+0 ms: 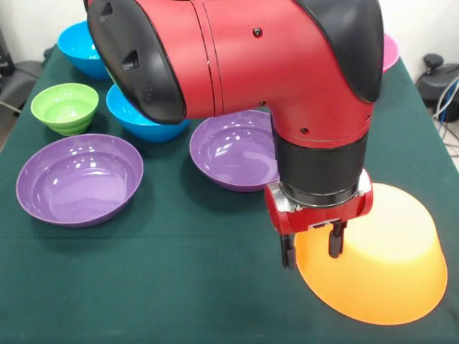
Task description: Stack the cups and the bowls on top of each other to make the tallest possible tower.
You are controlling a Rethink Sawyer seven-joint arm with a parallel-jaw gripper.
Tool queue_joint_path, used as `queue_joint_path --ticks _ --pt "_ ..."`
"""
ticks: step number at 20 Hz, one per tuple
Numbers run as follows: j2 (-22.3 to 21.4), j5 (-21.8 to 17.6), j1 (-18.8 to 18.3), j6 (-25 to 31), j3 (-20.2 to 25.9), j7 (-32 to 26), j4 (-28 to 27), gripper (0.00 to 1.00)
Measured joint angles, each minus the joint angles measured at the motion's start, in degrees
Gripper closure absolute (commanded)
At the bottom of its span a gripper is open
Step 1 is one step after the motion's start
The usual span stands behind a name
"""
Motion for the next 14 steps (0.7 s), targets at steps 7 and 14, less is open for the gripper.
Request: queue_joint_path --ticks 7,14 --pt "-2.36 3.32 0.02 -4.23 -4.06 2.33 4.02 0.0" --pt "-8.74 7.86 0.0 -10.9 -8.28 10.19 13.69 0.0"
